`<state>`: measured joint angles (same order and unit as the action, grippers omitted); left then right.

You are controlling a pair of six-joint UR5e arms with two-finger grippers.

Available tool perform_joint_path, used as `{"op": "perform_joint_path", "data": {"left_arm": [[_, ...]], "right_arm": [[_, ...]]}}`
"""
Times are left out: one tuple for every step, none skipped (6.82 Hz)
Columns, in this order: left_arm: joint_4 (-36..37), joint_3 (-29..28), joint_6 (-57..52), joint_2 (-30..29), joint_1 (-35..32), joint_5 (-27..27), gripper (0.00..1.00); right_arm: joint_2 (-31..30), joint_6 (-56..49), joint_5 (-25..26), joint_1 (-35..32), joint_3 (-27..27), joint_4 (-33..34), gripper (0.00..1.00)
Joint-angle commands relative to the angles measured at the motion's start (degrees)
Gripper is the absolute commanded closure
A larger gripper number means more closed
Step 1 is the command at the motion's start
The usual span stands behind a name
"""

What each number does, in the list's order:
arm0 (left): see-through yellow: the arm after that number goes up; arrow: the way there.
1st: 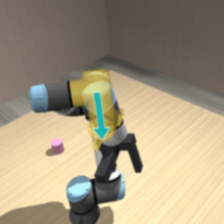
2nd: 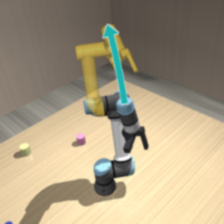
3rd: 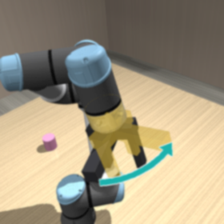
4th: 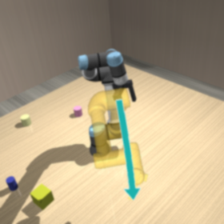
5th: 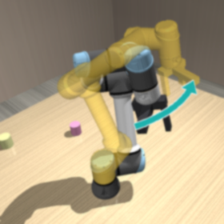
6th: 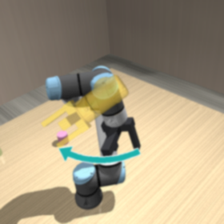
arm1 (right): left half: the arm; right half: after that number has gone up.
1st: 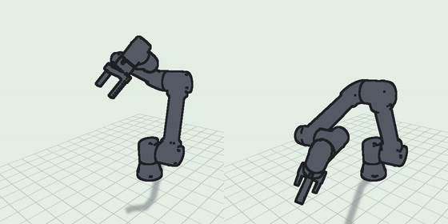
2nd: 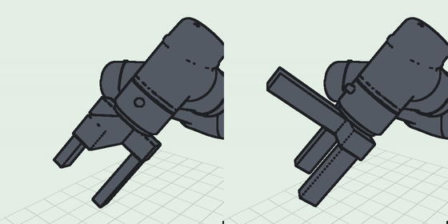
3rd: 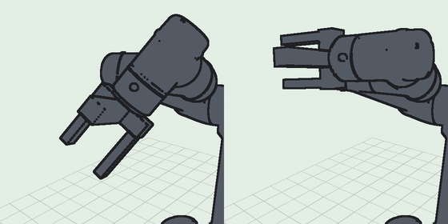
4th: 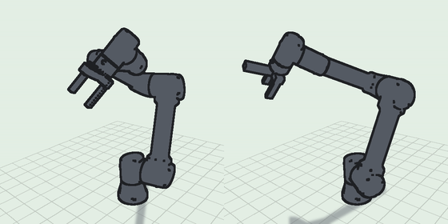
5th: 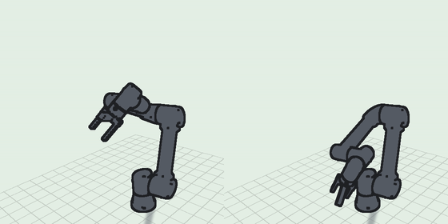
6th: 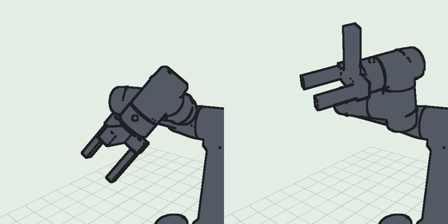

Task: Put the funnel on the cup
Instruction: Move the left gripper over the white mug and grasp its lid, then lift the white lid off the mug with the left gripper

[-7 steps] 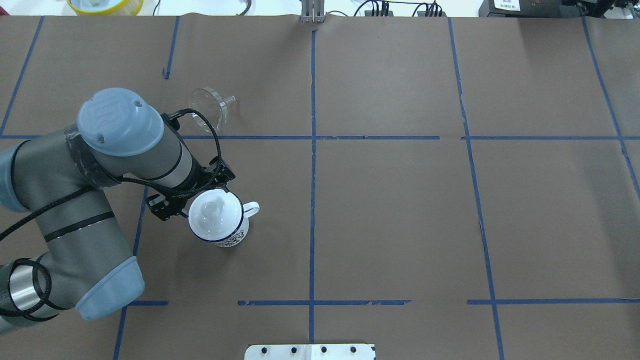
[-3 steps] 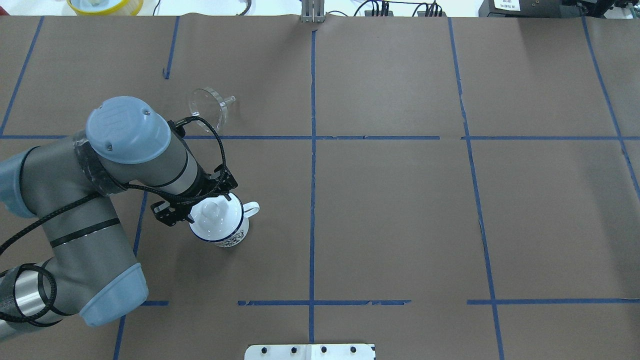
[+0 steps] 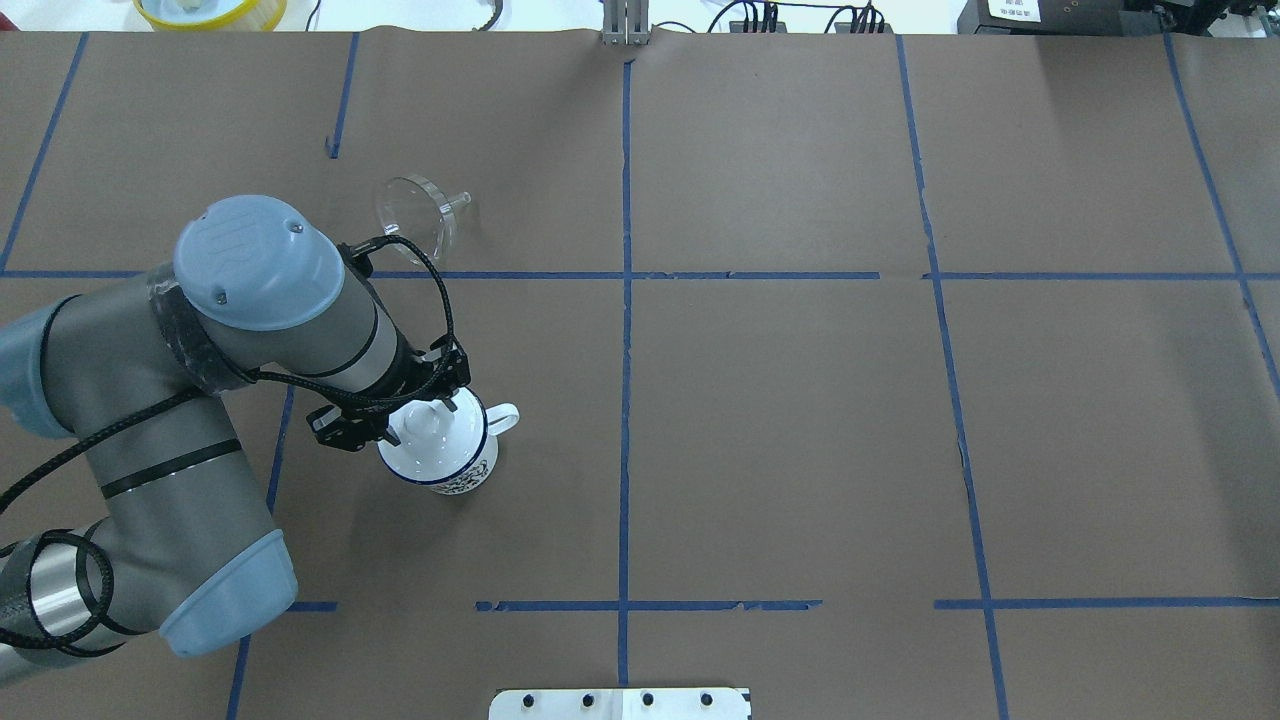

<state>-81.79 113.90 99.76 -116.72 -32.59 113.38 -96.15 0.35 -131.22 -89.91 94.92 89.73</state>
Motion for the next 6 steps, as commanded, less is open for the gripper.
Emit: {"op": "perform_joint_path", "data": {"left_arm": [[1.8,0.3,0.0,-0.8,0.1,0.0,1.0],[4.1,1.4,-0.1,-0.9,-0.1,0.0,1.0],[9.1,6.1,-0.9,-1.9,-1.2,-0.2,1.0],[10.7,9.5,-3.3,-1.6,-6.8,-0.2,1.0],[10.7,13.1,-10.6,-0.5,-11.2,-0.1,1.0],[10.0,17.0,-17.1,5.8,-11.6,0.2,1.0]], "right_arm": [[0.0,0.0,0.0,0.0,0.0,0.0,0.0],[0.0,0.0,0.0,0.0,0.0,0.0,0.0],[0.0,0.0,0.0,0.0,0.0,0.0,0.0],[0.0,0.0,0.0,0.0,0.0,0.0,0.0],[0.0,0.0,0.0,0.0,-0.1,0.0,0.0],[0.0,0.0,0.0,0.0,0.0,0.0,0.0]]}}
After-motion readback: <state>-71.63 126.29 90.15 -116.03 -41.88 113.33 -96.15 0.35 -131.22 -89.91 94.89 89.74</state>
